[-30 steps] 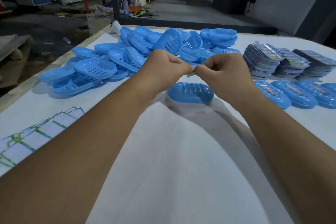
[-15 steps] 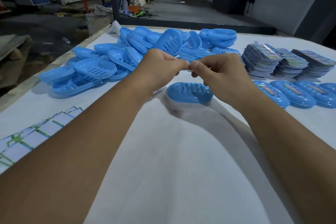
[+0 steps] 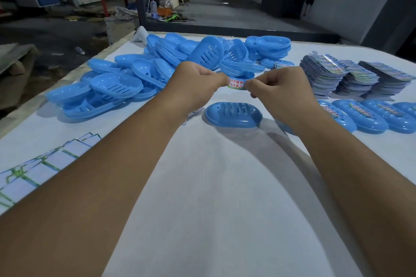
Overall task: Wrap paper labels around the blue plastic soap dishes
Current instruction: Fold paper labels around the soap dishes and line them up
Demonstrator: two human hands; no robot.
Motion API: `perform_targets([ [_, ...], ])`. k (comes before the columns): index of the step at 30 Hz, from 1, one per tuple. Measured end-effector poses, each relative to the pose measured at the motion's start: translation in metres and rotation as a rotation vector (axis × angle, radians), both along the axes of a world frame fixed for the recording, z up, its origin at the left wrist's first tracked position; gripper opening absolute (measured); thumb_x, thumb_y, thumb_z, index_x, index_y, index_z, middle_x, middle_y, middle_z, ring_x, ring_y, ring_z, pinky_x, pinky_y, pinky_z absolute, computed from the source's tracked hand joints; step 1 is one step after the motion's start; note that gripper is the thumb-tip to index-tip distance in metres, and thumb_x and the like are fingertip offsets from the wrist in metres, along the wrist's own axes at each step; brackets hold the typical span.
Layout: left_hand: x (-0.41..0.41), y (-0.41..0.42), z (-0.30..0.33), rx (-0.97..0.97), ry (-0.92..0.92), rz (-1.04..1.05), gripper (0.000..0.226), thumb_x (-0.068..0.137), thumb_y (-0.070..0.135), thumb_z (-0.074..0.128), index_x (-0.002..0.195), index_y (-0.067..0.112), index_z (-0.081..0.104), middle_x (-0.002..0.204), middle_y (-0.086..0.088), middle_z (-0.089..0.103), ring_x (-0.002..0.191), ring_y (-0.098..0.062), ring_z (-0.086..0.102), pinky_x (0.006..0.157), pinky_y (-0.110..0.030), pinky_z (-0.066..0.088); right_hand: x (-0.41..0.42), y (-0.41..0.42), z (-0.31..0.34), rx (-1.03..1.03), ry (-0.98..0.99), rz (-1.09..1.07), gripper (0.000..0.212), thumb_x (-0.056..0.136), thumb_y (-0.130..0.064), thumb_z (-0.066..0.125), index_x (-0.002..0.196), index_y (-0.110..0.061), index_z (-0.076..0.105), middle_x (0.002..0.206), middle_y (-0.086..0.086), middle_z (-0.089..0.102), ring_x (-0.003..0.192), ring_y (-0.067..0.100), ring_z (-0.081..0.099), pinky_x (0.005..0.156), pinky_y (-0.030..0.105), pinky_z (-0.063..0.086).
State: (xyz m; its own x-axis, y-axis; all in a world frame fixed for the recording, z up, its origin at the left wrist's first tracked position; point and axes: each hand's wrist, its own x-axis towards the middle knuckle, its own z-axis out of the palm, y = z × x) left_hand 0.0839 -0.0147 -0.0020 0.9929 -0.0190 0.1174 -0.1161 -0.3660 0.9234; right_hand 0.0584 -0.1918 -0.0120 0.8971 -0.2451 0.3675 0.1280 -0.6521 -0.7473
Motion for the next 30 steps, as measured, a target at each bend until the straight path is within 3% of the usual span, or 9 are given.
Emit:
perform_targets([
  [5, 0.002, -0.002, -0.003, -0.024, 0.023, -0.037, 0.026, 0.076, 0.038, 0.076, 0.075, 0.012, 0.076, 0.057, 0.008, 0.057, 0.055, -0.009, 0.049, 0.058, -0.026, 0.039, 0.001, 0.000, 0.000, 0.026, 0.029, 0.001, 0.026, 0.078, -0.033, 0.069, 0.065, -0.010, 0.073, 0.075, 0.017, 0.069, 0.054, 0.010, 0.043, 0.054, 0.027, 0.039],
  [9, 0.001, -0.003, -0.005, -0.006, 0.042, -0.030, 0.027, 0.077, 0.034, 0.078, 0.080, 0.008, 0.076, 0.058, 0.007, 0.056, 0.040, -0.001, 0.045, 0.042, -0.014, 0.037, 0.001, -0.001, -0.001, 0.035, 0.063, 0.009, 0.026, 0.075, -0.034, 0.072, 0.068, -0.009, 0.073, 0.074, 0.019, 0.066, 0.053, 0.011, 0.041, 0.053, 0.027, 0.038],
  [12, -0.003, -0.004, -0.007, -0.024, 0.086, -0.076, 0.020, 0.078, 0.028, 0.081, 0.079, 0.009, 0.075, 0.045, 0.011, 0.054, 0.031, 0.000, 0.044, 0.034, -0.009, 0.031, 0.002, -0.001, -0.001, 0.017, 0.115, 0.033, 0.026, 0.075, -0.040, 0.079, 0.068, -0.015, 0.074, 0.060, 0.008, 0.063, 0.049, 0.010, 0.042, 0.052, 0.024, 0.039],
  [15, -0.007, -0.002, -0.008, -0.056, 0.156, -0.131, 0.020, 0.074, 0.027, 0.086, 0.081, 0.010, 0.077, 0.042, 0.009, 0.055, 0.031, -0.004, 0.048, 0.041, -0.016, 0.044, 0.001, -0.002, -0.001, -0.032, 0.149, 0.011, 0.035, 0.075, -0.043, 0.082, 0.061, -0.013, 0.070, 0.043, -0.007, 0.047, 0.039, 0.006, 0.033, 0.037, 0.016, 0.030],
  [19, -0.002, -0.002, -0.012, 0.127, 0.103, -0.097, 0.017, 0.072, 0.033, 0.087, 0.076, 0.018, 0.080, 0.052, 0.008, 0.067, 0.034, -0.003, 0.049, 0.049, -0.025, 0.054, 0.000, -0.005, 0.000, -0.078, 0.221, -0.003, 0.041, 0.075, -0.044, 0.082, 0.069, -0.005, 0.071, 0.044, -0.003, 0.040, 0.042, 0.012, 0.029, 0.049, 0.025, 0.033],
  [21, 0.002, -0.002, -0.013, 0.240, 0.065, -0.097, 0.021, 0.073, 0.038, 0.086, 0.074, 0.018, 0.080, 0.042, 0.012, 0.059, 0.030, -0.001, 0.045, 0.035, -0.014, 0.040, -0.001, -0.003, 0.000, -0.112, 0.257, -0.001, 0.043, 0.075, -0.046, 0.081, 0.076, -0.003, 0.073, 0.049, 0.001, 0.043, 0.042, 0.013, 0.030, 0.051, 0.026, 0.035],
  [24, 0.003, -0.002, -0.013, 0.379, 0.033, -0.104, 0.030, 0.073, 0.044, 0.083, 0.077, 0.014, 0.079, 0.032, 0.012, 0.045, 0.026, -0.004, 0.039, 0.027, -0.013, 0.023, -0.002, -0.001, 0.000, -0.166, 0.291, -0.003, 0.044, 0.075, -0.049, 0.081, 0.080, -0.005, 0.076, 0.046, 0.001, 0.045, 0.034, 0.011, 0.031, 0.042, 0.021, 0.032],
  [27, 0.005, -0.002, -0.015, 0.442, 0.008, -0.102, 0.036, 0.074, 0.045, 0.079, 0.081, 0.010, 0.078, 0.033, 0.010, 0.041, 0.028, -0.008, 0.034, 0.036, -0.019, 0.028, -0.003, -0.003, 0.001, -0.147, 0.301, 0.015, 0.046, 0.075, -0.047, 0.083, 0.083, -0.002, 0.076, 0.041, -0.001, 0.043, 0.032, 0.011, 0.031, 0.030, 0.014, 0.022],
  [30, 0.007, -0.002, -0.016, 0.467, -0.011, -0.087, 0.038, 0.072, 0.046, 0.076, 0.081, 0.009, 0.077, 0.034, 0.008, 0.041, 0.028, -0.010, 0.033, 0.043, -0.023, 0.029, -0.004, -0.003, 0.001, -0.157, 0.305, 0.027, 0.043, 0.075, -0.046, 0.082, 0.081, -0.003, 0.076, 0.045, 0.001, 0.046, 0.033, 0.011, 0.031, 0.031, 0.014, 0.024],
])
